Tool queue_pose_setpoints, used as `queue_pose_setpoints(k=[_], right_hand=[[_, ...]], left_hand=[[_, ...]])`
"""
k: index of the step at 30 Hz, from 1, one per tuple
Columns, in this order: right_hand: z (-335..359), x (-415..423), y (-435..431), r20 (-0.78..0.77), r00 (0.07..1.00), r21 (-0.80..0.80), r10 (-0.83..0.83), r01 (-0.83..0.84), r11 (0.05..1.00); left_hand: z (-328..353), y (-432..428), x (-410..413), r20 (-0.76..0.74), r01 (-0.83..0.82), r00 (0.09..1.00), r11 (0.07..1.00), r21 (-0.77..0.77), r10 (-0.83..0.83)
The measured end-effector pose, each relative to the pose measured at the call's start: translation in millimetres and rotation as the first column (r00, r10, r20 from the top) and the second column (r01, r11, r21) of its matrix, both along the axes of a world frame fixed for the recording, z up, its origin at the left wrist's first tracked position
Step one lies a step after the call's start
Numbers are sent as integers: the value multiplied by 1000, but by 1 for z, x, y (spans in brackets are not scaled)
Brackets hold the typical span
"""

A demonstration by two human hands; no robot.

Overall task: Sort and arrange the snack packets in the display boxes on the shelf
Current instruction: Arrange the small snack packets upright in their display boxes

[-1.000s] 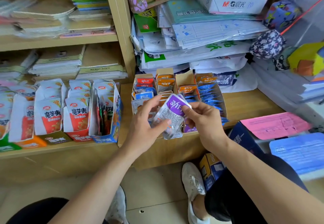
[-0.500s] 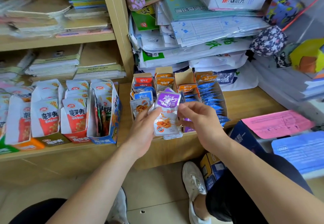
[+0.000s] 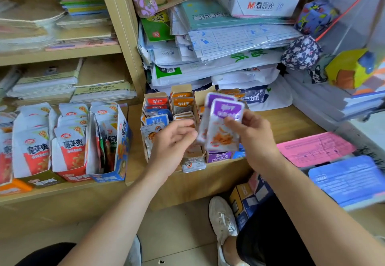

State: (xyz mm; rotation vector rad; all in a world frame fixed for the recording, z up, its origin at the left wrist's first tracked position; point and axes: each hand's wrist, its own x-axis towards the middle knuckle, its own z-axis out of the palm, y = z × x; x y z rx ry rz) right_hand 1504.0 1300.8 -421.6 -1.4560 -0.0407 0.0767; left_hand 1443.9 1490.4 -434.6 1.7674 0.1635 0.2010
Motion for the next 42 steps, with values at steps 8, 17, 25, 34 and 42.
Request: queue_pose_setpoints(k=[8, 17, 25, 34, 42], right_hand=[[-2, 39, -49, 158, 950, -265, -270, 304, 915], [-5, 43, -59, 98, 967, -295, -237, 256, 921], [-3, 44, -60, 88, 968, -306, -235, 251, 918], [-3, 46, -68, 167, 870, -304, -463, 492, 816], [-2, 45, -74, 155, 792, -223, -590, 610, 761]], left_hand=[[-25, -16, 37, 66, 112, 979, 775, 622, -195], [-21, -21, 61, 109, -2, 992, 849, 528, -65], [-19, 8, 66, 262, -443, 894, 802, 399, 363], [5, -10, 54, 508, -489, 779, 864, 123, 368], [8, -43, 76, 420, -237, 870, 966, -105, 259]])
